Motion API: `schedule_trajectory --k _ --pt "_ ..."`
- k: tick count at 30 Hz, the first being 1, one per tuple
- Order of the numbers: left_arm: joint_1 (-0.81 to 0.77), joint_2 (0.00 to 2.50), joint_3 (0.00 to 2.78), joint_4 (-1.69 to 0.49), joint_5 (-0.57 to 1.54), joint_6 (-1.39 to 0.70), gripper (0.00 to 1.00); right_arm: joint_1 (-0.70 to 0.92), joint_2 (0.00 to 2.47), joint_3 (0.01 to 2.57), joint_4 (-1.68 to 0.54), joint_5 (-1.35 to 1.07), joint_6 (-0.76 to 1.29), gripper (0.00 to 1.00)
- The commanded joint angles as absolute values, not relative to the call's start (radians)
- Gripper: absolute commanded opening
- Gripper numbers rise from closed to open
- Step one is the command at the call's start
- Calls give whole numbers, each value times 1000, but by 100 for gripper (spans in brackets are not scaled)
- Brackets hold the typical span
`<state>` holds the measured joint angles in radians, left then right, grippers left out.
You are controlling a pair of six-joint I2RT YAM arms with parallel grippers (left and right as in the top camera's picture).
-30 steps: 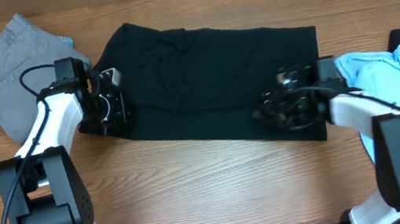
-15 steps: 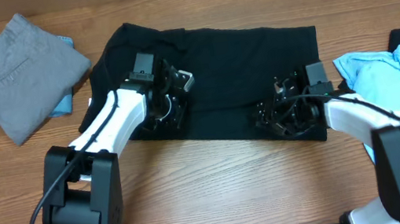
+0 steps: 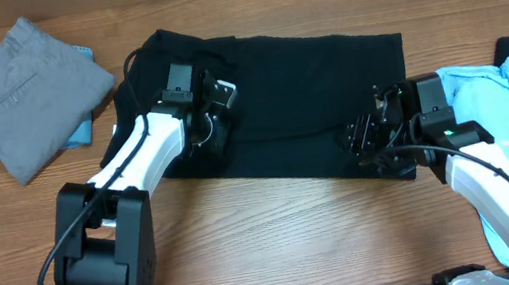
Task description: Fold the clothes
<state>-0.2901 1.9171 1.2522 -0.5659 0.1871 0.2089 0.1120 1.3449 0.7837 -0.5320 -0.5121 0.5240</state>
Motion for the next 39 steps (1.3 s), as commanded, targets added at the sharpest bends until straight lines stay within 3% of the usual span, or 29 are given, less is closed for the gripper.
schedule_trajectory --k 1,3,6,14,16,21,23,28,39 --pt "-285 1972 1254 -543 167 178 22 109 1317 794 -538 -490 516 47" --pt "-285 1975 1254 -539 176 172 20 109 1317 794 -546 -489 516 47" --pt "-285 1974 1279 -535 176 135 4 109 1317 794 -558 -482 516 47" --pt "-276 1974 1420 -598 177 93 4 109 1317 794 -582 -467 516 47" --pt "-277 1974 1427 -656 186 93 15 109 1317 794 -588 -464 516 47" --pt "-287 1975 1406 -714 195 112 28 109 1317 794 -589 -460 516 47" --pt "-287 1975 1394 -703 190 112 29 109 1317 794 -589 -460 515 48" --pt "-289 1975 1365 -699 202 108 18 109 1317 794 -590 -460 516 51" --pt "-289 2040 1345 -545 199 108 32 109 1317 794 -594 -445 516 51"
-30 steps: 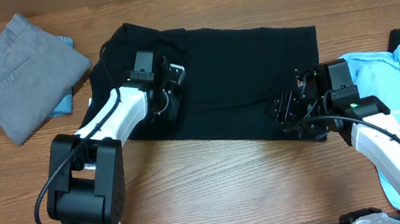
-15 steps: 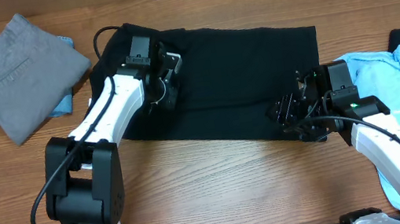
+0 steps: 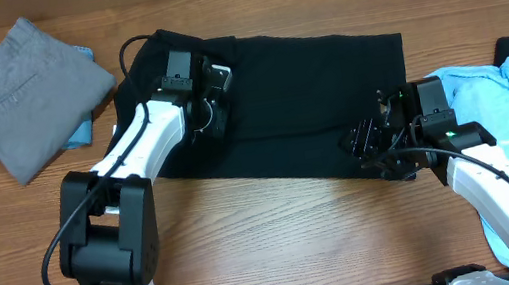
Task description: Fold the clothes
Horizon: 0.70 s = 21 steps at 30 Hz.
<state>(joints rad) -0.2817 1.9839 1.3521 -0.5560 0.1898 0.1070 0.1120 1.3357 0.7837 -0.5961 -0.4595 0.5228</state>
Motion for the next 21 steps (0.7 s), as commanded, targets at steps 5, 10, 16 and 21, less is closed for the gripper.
schedule_trajectory --k 5,10,16,21 --pt "-271 2090 1352 -526 182 87 16 109 1317 794 -596 -445 516 51" --pt "-258 2062 1395 -544 187 78 5 109 1317 794 -608 -434 516 51" --pt "-257 2059 1515 -591 183 78 4 109 1317 794 -608 -426 516 52" --pt "-257 2059 1563 -632 256 67 28 109 1317 794 -608 -426 516 52"
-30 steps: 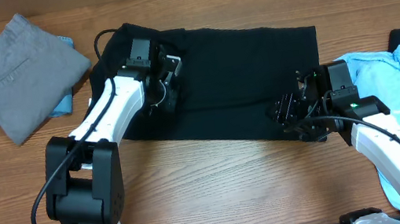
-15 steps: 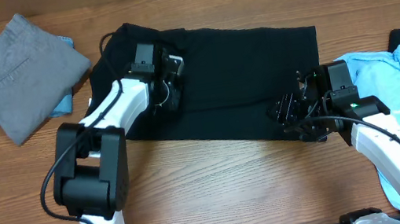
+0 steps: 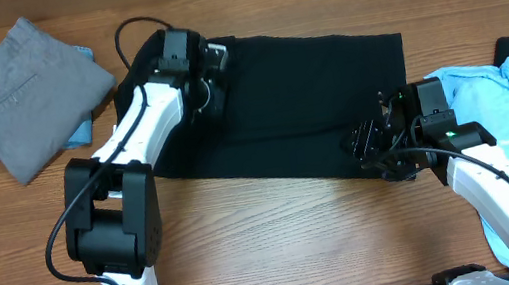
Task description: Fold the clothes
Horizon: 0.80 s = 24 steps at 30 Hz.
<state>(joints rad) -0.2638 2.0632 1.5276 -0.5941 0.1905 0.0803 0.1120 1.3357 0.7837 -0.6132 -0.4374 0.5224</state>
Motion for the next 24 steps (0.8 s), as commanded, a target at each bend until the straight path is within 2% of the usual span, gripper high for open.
schedule_trajectory --k 1,3,8,17,24 --pt "-258 2059 1563 -654 283 68 32 109 1317 794 -608 -426 516 52" --pt "-267 2060 1557 -703 319 84 36 109 1317 794 -608 -426 516 52" --pt "-310 2066 1510 -701 257 165 41 109 1317 794 -608 -418 516 53" --pt "-352 2140 1507 -643 221 173 40 109 1317 794 -609 -419 516 53" --pt "-354 2169 1508 -626 197 162 24 109 1317 794 -609 -419 516 53"
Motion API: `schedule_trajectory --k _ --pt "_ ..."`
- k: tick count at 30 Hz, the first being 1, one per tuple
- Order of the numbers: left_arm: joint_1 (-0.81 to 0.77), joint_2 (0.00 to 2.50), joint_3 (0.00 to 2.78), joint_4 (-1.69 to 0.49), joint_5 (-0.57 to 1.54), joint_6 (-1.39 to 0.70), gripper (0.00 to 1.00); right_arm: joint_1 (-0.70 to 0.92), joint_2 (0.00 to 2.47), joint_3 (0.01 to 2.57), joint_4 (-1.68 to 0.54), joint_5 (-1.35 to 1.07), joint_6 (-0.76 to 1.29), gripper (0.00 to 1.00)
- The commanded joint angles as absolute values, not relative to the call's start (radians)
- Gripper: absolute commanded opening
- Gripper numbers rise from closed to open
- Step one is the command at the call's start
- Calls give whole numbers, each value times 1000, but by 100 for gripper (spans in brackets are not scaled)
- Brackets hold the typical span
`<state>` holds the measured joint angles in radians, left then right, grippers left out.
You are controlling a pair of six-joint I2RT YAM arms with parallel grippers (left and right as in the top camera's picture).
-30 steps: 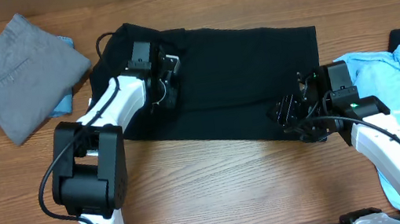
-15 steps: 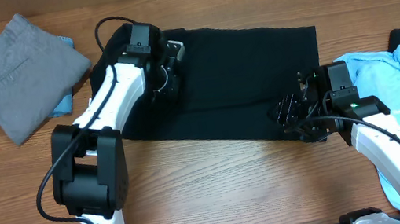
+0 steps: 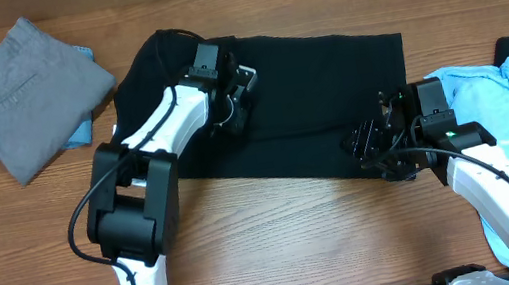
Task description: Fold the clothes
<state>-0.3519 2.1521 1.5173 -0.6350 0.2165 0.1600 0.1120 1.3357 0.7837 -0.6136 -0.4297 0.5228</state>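
A black garment (image 3: 318,93) lies spread flat across the middle of the table. My left gripper (image 3: 238,110) is low over its left half, fingers pointing down at the fabric; dark fingers on dark cloth hide whether they are open. My right gripper (image 3: 364,142) rests at the garment's front right part, near the front hem, and its jaws are just as hard to make out. A light blue printed shirt lies under the right arm at the right edge.
Folded grey trousers (image 3: 24,91) sit on a blue cloth at the back left. Another dark garment shows at the far right edge. Bare wooden table (image 3: 281,250) runs along the front.
My left gripper has moved right and a little toward the front, from the garment's back left corner to its left-centre. The right gripper has stayed where it was.
My left gripper was first on the garment's left part near the front. It then stood farther back, then at the back left corner, and is now toward the centre. The right gripper stayed at the front right part throughout, and the garment remains spread flat.
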Motion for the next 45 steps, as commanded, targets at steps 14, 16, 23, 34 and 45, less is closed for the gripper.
schedule_trajectory --k 14,16,23,34,45 --pt "-353 2164 1648 -657 55 104 4 109 1318 794 -616 -418 515 58" --pt "-353 2164 1648 -649 32 104 4 109 1317 794 -615 -412 516 58" --pt "-352 2166 1648 -617 7 88 6 109 1317 794 -616 -404 516 58" --pt "-346 2166 1648 -590 -101 7 25 109 1317 794 -620 -391 516 59" --pt "-340 2163 1696 -692 -220 -30 7 -31 1319 791 -869 -133 816 75"
